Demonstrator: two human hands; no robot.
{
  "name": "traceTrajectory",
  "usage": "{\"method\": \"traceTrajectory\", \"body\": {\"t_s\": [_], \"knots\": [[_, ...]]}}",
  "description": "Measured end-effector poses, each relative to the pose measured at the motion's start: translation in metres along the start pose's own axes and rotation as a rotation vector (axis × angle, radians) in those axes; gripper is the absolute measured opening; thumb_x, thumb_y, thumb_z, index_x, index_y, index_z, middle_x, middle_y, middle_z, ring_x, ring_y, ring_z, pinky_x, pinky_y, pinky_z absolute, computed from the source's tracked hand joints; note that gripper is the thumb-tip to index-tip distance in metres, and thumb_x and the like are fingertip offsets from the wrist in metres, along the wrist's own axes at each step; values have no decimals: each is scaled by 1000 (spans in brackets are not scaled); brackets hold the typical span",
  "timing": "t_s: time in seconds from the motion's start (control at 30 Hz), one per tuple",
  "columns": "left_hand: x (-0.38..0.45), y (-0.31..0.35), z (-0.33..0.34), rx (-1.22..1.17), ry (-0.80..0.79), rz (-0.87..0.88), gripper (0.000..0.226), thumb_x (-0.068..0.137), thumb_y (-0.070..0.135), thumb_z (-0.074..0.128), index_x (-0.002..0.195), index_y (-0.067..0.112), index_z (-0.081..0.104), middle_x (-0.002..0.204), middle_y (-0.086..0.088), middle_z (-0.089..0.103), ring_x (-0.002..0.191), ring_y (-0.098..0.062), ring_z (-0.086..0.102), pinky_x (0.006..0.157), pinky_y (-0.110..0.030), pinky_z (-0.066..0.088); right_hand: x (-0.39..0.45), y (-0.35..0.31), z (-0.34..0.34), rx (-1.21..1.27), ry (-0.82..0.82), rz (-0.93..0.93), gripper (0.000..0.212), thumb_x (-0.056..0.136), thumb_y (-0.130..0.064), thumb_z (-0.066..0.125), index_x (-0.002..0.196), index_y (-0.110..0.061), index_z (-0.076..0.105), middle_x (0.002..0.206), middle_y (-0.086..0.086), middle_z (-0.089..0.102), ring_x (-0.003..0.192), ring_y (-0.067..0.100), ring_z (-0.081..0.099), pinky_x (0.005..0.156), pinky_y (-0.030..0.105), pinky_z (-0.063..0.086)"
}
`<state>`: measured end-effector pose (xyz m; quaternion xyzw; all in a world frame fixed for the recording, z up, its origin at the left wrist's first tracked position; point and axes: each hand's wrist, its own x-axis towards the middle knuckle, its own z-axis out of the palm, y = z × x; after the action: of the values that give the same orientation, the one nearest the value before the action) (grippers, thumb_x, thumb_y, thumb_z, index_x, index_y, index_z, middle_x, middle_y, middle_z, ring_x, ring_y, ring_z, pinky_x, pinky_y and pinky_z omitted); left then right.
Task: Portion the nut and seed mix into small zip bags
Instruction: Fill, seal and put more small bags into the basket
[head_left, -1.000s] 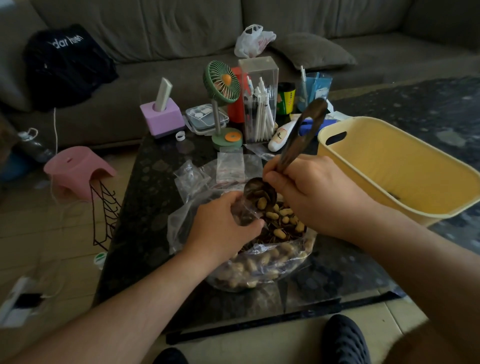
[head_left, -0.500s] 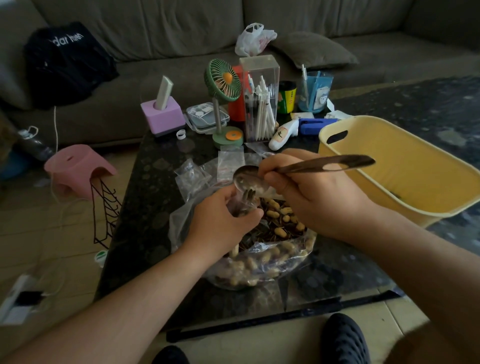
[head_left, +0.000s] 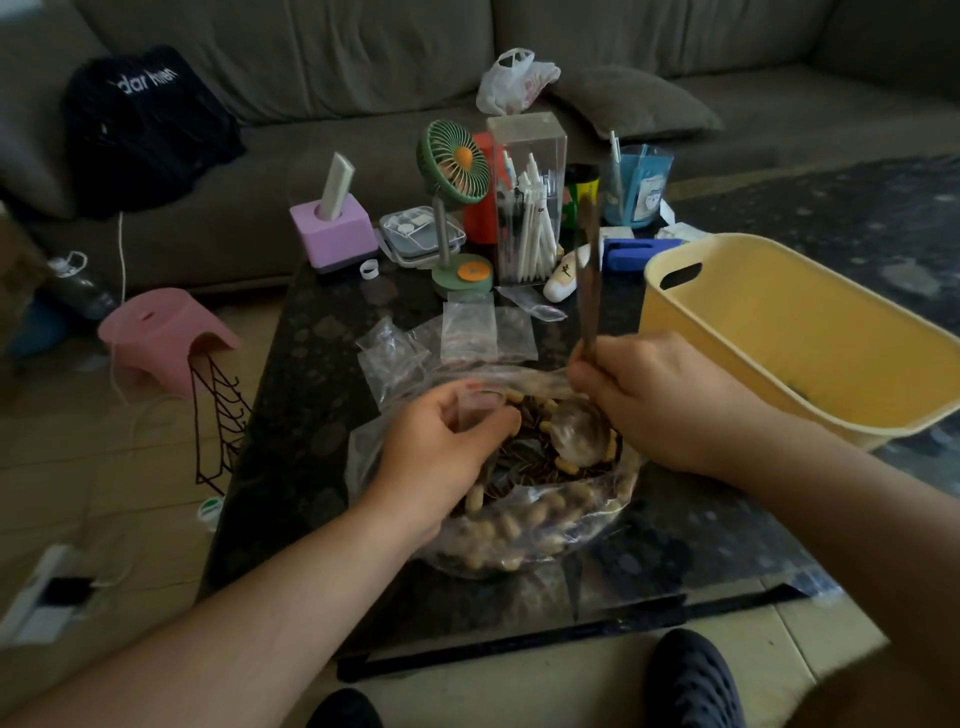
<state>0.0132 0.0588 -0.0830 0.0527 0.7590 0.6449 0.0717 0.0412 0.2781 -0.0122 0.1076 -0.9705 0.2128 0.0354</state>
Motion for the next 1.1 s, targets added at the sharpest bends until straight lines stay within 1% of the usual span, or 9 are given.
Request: {"method": "traceTrajectory", "body": {"t_s": [0.07, 0.2, 0.37, 0.47, 0.67, 0.77, 0.9, 1.0, 1.1], "knots": [[-4, -3, 2, 10, -40, -1, 44, 92, 23, 83, 133, 23, 68, 108, 16, 79, 105, 2, 73, 101, -29, 57, -1, 0, 2, -62, -42, -12, 25, 106, -42, 44, 98, -27, 62, 88, -11, 60, 79, 8, 58, 73, 37, 53], [-3, -6, 0, 120, -75, 40, 31, 91, 25, 83, 107, 46, 67, 106, 28, 76, 102, 10, 70, 87, -13, 55, -1, 2, -3, -117, 69, -12, 27, 107, -41, 43, 96, -25, 62, 86, -8, 60, 77, 13, 59, 72, 41, 55], [1, -7, -1, 139, -89, 12, 36, 88, 32, 85, 117, 43, 67, 107, 27, 76, 104, 10, 69, 100, -26, 55, 3, 12, -3, -218, -16, 70, 23, 109, -43, 41, 102, -32, 60, 91, -8, 60, 81, 13, 60, 73, 35, 54], [2, -10, 0, 117, -94, -18, 52, 84, 39, 87, 133, 33, 67, 114, 20, 77, 110, 4, 70, 105, -35, 56, 5, 16, 1, -226, 45, 62, 25, 108, -41, 43, 101, -27, 63, 85, -8, 60, 76, 12, 58, 66, 31, 47], [1, -13, 0, 129, -141, -45, 35, 85, 45, 84, 117, 33, 75, 109, 18, 79, 107, -2, 73, 103, -41, 57, 3, 15, 3, -258, 49, 101, 29, 108, -44, 41, 95, -27, 60, 78, -9, 59, 68, 10, 57, 57, 28, 45], [-1, -12, 2, 160, -142, -46, 41, 78, 58, 82, 113, 36, 75, 107, 22, 78, 96, 3, 73, 92, -34, 58, 1, 13, 5, -225, 8, 126, 32, 108, -47, 39, 92, -28, 60, 78, -8, 62, 70, 12, 61, 63, 37, 55], [0, -12, 4, 123, -122, -71, 21, 88, 39, 83, 107, 35, 73, 105, 21, 78, 56, 6, 65, 58, -14, 46, -1, 11, 15, -64, 53, 156, 32, 109, -38, 44, 81, -27, 55, 71, -7, 61, 65, 13, 60, 59, 28, 48], [1, -11, 4, 82, -123, -88, 23, 91, 33, 82, 112, 31, 74, 105, 18, 79, 62, 6, 68, 57, -9, 46, -1, 10, 21, 52, 80, 209, 27, 109, -36, 46, 90, -25, 61, 77, -9, 64, 70, 5, 61, 58, 17, 44], [-1, -9, 2, 55, -138, -95, 32, 91, 29, 82, 122, 30, 72, 107, 18, 79, 84, 7, 73, 70, -9, 51, -1, 14, 19, 50, 100, 223, 26, 109, -37, 46, 94, -24, 63, 79, -8, 66, 72, 8, 64, 62, 24, 51]]}}
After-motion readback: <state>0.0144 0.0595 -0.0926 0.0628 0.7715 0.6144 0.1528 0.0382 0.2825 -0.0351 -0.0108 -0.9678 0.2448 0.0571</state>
